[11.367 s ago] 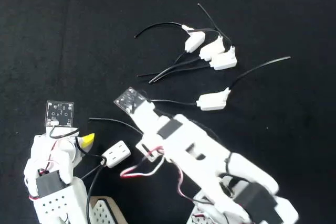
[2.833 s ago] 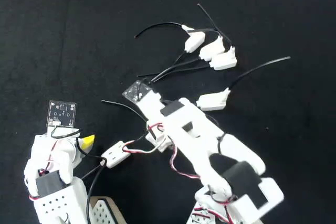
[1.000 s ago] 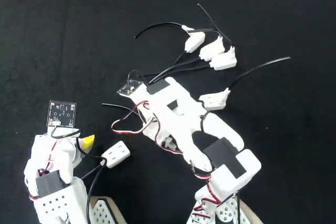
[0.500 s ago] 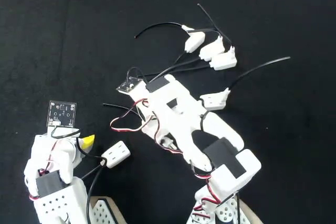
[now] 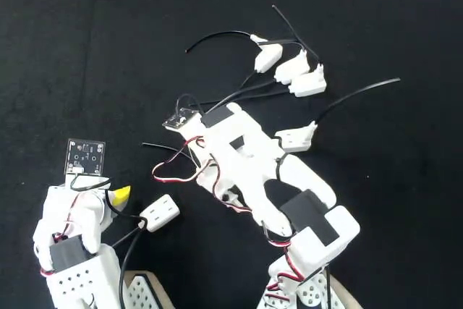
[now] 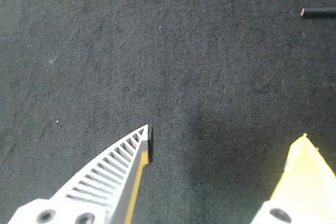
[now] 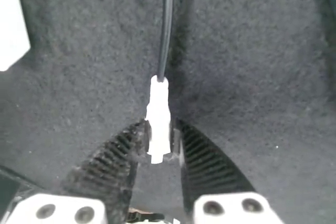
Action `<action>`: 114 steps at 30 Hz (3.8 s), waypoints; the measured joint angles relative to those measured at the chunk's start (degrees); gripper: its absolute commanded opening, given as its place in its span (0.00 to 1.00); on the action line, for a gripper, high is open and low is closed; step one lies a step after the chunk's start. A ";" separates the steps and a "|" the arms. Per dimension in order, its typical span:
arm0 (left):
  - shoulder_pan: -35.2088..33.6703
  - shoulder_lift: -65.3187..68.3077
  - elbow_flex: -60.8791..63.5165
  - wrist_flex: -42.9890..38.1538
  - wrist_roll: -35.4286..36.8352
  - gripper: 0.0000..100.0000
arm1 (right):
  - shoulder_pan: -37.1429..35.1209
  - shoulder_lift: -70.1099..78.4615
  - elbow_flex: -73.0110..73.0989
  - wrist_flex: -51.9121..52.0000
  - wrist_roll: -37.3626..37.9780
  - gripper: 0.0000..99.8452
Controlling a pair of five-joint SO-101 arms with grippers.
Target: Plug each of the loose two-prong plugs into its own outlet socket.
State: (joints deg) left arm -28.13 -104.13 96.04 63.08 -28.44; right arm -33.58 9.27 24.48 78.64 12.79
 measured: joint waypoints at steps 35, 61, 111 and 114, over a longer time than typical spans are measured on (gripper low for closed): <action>0.00 0.00 0.00 0.00 0.00 0.40 | -0.18 4.40 -1.23 -0.62 -1.58 0.01; 0.00 0.00 0.00 -1.58 5.27 0.40 | -10.11 -40.18 24.09 -25.67 -13.98 0.01; 7.21 -0.26 -17.58 9.41 22.42 0.40 | -22.42 -55.65 50.90 -49.32 -34.46 0.01; 3.87 -0.26 -15.74 9.41 21.10 0.40 | -22.07 -55.65 51.34 -50.29 -35.34 0.01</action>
State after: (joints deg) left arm -24.26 -104.40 80.31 72.48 -7.34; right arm -55.65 -46.37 75.82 28.35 -22.55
